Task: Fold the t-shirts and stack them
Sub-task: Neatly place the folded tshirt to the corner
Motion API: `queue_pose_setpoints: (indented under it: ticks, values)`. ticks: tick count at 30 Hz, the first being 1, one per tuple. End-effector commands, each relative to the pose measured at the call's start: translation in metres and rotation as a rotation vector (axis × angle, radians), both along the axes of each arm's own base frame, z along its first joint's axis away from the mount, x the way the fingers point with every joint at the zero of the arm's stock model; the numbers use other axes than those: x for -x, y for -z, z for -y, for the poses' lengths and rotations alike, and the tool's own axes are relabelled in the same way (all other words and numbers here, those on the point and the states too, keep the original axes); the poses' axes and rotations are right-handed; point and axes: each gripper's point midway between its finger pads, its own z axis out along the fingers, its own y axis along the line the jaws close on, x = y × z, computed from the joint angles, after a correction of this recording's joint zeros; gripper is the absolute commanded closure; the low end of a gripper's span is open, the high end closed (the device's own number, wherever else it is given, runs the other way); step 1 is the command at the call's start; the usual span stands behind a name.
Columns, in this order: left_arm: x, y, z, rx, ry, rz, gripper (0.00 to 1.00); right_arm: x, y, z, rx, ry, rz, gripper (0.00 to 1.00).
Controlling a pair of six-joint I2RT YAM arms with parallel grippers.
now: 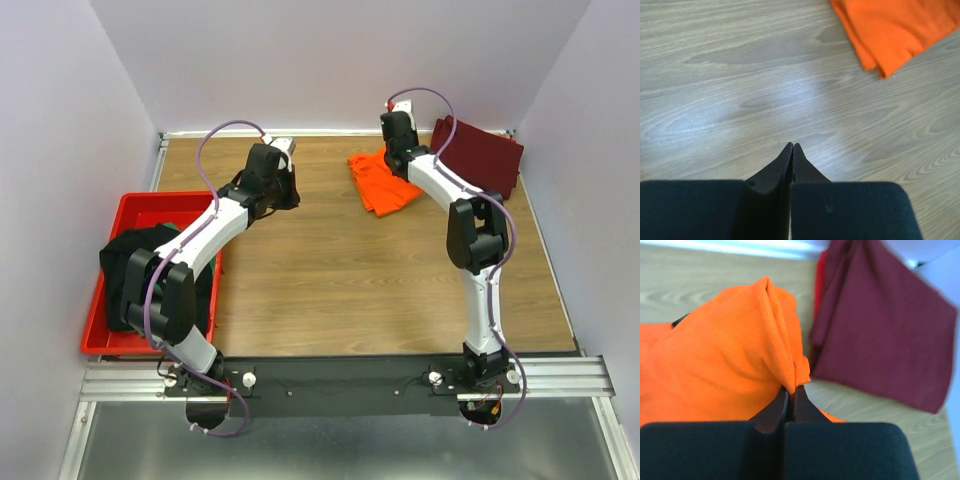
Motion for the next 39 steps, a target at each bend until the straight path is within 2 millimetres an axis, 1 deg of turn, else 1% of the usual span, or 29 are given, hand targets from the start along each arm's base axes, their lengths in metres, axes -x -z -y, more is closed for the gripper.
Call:
queue_pose_setpoints:
  ticks: [1,4,9,12,13,14,16,27,30,32,35,37,39]
  values:
    - [-0.003,-0.015,-0.002,0.015,0.013,0.055,0.93,-0.023,-0.037,0.026,0.088,0.041,0.063,1.0]
    - [-0.004,-0.019,-0.004,0.018,0.012,0.065,0.93,-0.034,-0.055,0.038,0.113,0.056,0.095,1.0]
    - [-0.003,-0.017,-0.005,0.017,0.017,0.063,0.93,-0.047,-0.082,0.056,0.132,0.069,0.14,0.99]
    - [-0.002,-0.015,-0.003,0.019,0.027,0.056,0.93,-0.052,-0.096,0.062,0.137,0.065,0.162,1.0]
    - [-0.002,-0.015,-0.004,0.02,0.024,0.055,0.93,-0.053,-0.098,0.067,0.139,0.068,0.165,1.0]
    - [-0.002,-0.014,-0.002,0.021,0.028,0.053,0.93,-0.055,-0.106,0.067,0.145,0.064,0.178,1.0]
    - [-0.002,-0.012,-0.002,0.022,0.036,0.047,0.93,-0.059,-0.116,0.073,0.152,0.069,0.196,1.0]
    - [-0.002,-0.008,0.001,0.028,0.048,0.036,0.93,-0.063,-0.15,0.089,0.164,0.074,0.25,1.0]
    - [-0.001,-0.006,0.002,0.029,0.055,0.029,0.93,-0.063,-0.161,0.103,0.161,0.095,0.272,1.0]
    - [-0.001,-0.006,0.002,0.032,0.057,0.028,0.93,-0.062,-0.164,0.11,0.159,0.102,0.275,1.0]
    - [-0.001,-0.004,0.003,0.032,0.059,0.023,0.93,-0.06,-0.164,0.125,0.148,0.122,0.274,1.0]
    - [-0.001,-0.004,0.004,0.034,0.064,0.024,0.93,-0.058,-0.16,0.138,0.139,0.137,0.264,1.0]
    - [-0.001,-0.003,0.004,0.036,0.068,0.02,0.93,-0.056,-0.148,0.147,0.119,0.143,0.246,1.0]
